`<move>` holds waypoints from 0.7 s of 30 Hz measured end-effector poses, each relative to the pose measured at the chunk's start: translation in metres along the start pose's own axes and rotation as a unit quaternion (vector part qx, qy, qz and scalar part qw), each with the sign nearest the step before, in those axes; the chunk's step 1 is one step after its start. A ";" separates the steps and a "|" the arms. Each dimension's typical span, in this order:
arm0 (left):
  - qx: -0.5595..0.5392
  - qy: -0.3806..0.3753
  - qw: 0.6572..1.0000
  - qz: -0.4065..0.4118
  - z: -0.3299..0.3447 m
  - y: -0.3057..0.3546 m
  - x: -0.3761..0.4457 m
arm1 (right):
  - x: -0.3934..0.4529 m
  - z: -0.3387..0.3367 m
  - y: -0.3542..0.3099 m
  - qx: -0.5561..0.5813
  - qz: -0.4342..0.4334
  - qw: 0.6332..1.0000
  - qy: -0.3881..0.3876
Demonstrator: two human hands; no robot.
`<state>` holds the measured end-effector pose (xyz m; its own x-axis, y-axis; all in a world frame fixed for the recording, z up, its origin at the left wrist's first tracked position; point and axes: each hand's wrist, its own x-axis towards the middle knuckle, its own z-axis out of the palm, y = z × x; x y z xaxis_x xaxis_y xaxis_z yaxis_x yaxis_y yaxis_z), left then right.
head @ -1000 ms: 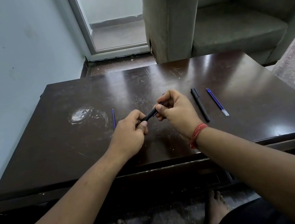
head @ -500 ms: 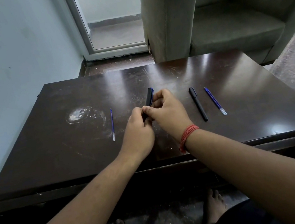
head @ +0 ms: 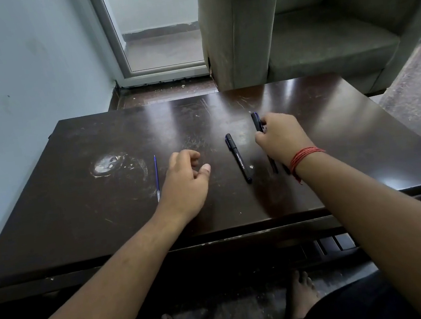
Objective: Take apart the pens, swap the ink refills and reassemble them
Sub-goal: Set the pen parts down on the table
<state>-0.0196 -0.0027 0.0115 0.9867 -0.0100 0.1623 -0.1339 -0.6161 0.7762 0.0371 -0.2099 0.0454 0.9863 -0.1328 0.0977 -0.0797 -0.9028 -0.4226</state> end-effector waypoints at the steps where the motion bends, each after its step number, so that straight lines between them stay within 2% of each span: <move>1: 0.004 0.003 1.000 -0.002 -0.001 -0.001 0.001 | 0.000 0.002 0.003 -0.024 0.008 1.000 -0.017; 4: 0.018 0.004 1.000 0.004 -0.002 -0.004 0.002 | -0.001 0.007 0.005 -0.045 0.010 0.998 -0.039; 16: 0.028 -0.005 0.999 0.032 -0.003 -0.004 -0.001 | 0.004 0.023 0.010 -0.147 -0.078 0.986 0.012; 21: 0.033 -0.007 0.999 0.040 -0.004 -0.005 -0.001 | 0.008 0.026 0.015 -0.166 -0.079 0.983 -0.010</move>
<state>-0.0201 0.0034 0.0098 0.9744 -0.0728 0.2129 -0.2067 -0.6635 0.7191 0.0476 -0.2141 0.0168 0.9926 0.0249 0.1185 0.0351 -0.9958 -0.0851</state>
